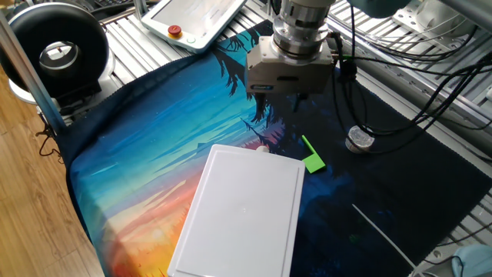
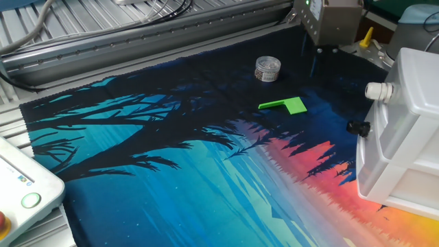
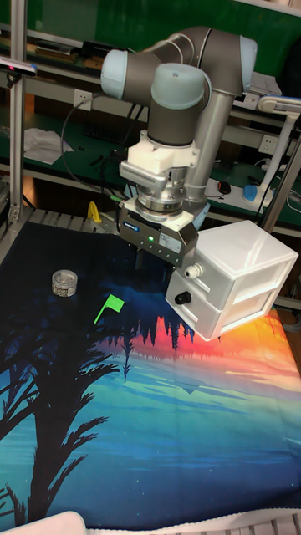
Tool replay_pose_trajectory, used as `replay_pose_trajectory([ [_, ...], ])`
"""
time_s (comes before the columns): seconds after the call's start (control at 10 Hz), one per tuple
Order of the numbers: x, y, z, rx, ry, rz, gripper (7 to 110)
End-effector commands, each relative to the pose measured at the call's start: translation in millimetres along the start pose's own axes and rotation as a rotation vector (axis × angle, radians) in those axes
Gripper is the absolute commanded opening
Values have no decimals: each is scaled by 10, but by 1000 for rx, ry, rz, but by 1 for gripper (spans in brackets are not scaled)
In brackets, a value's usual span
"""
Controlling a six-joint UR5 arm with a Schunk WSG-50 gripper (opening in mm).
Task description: Grasp the handle and open the drawer
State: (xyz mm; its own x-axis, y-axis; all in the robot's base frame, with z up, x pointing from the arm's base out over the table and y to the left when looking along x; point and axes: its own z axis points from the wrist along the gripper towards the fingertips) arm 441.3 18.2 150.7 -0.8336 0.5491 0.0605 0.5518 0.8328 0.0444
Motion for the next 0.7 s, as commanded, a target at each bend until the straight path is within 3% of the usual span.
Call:
replay_pose_trajectory([
  [0.0,42,-177,-21,69,23,-139,66],
  [0.2,92,-173,-22,65,43,-159,66],
  [0.3,-72,-157,-20,64,-23,-152,66],
  [0.5,-21,-77,-15,30,-6,-103,66],
  [0.6,-5,-51,-15,19,-1,-37,66],
])
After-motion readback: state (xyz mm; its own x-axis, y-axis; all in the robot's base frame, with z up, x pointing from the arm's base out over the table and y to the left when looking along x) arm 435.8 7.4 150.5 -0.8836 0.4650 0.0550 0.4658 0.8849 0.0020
